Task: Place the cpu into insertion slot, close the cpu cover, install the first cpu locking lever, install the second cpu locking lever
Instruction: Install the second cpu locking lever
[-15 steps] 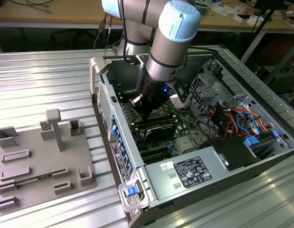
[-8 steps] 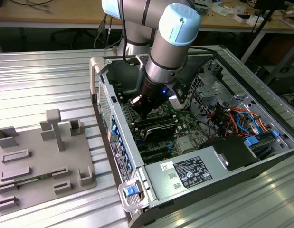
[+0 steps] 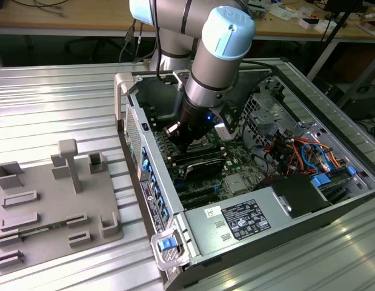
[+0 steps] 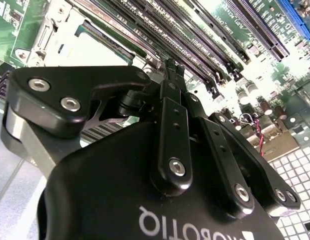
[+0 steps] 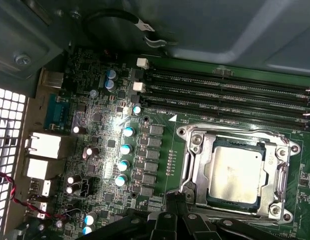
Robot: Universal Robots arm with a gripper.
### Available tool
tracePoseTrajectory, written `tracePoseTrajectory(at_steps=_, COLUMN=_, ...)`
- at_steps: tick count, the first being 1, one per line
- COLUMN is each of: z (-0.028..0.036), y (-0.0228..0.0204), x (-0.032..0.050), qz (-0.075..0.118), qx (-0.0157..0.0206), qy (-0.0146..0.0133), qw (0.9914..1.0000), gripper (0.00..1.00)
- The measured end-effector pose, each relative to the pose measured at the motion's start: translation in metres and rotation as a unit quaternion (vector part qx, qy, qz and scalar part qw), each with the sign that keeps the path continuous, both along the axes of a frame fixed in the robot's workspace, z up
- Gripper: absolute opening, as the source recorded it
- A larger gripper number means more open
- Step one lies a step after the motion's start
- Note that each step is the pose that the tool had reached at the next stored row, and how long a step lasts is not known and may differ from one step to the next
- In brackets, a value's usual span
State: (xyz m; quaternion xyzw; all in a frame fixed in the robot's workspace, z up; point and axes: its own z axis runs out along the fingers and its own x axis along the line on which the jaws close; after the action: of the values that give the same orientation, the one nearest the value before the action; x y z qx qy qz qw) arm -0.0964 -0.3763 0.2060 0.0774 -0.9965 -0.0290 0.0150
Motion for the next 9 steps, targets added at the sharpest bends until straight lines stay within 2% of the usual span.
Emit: tracePoseTrajectory(at_steps=9, z=-0.0028, y=0.0006, x=0.0000, qz=0.000, qx=0.0017, qy=-0.0001, qw=1.00000, gripper=0.11)
